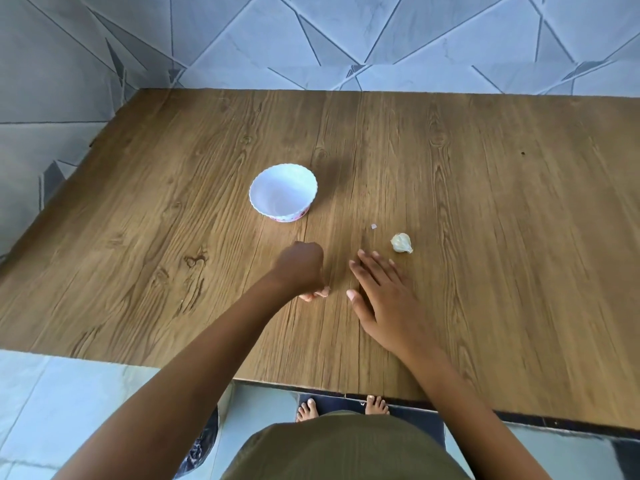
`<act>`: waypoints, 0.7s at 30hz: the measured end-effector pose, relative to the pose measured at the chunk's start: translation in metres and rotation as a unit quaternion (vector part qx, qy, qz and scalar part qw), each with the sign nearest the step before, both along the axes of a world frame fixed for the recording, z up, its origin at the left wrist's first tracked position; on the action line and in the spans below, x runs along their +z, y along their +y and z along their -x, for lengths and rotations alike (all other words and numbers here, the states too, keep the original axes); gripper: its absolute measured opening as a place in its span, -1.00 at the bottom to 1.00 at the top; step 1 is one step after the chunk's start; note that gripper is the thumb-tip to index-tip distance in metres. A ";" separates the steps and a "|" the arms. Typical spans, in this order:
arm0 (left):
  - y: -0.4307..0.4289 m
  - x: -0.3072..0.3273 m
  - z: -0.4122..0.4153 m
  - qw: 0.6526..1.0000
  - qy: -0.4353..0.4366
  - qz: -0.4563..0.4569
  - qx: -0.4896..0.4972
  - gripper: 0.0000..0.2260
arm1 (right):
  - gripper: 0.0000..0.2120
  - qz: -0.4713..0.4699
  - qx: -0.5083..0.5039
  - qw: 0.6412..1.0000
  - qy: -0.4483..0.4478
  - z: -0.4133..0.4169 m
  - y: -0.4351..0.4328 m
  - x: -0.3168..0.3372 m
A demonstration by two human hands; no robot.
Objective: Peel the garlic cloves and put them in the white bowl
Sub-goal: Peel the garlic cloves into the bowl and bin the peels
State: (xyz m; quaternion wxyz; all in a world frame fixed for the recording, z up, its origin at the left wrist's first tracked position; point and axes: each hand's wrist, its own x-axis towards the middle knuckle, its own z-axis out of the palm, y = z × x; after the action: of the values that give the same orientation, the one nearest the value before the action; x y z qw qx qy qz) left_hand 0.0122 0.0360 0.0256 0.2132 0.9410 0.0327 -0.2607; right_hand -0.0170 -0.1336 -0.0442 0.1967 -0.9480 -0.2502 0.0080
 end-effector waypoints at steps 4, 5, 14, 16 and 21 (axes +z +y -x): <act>0.020 -0.005 0.020 0.963 0.001 0.254 0.089 -0.92 | -0.60 -0.118 0.000 0.992 0.035 0.001 -0.005 0.004; 0.022 -0.008 0.027 0.940 0.006 0.320 0.121 -0.94 | -0.64 -0.178 -0.007 0.982 0.057 0.002 -0.005 0.007; 0.013 -0.013 0.049 0.911 -0.248 0.312 0.105 -0.84 | -0.79 -0.513 -0.159 0.729 0.424 0.004 0.017 0.035; 0.011 -0.014 0.051 0.904 -0.323 0.272 0.058 -0.86 | -0.73 -0.538 -0.178 0.686 0.456 0.002 0.021 0.036; 0.012 -0.018 0.055 0.886 -0.224 0.388 0.121 -0.86 | -0.93 -0.569 -0.181 0.685 0.417 0.002 0.021 0.034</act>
State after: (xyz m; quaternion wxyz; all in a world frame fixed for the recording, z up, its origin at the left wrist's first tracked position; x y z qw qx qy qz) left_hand -0.0429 0.0480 0.0079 0.5924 0.8056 -0.0061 -0.0069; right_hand -0.0189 -0.1126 -0.0106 0.7803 -0.5792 0.0781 0.2227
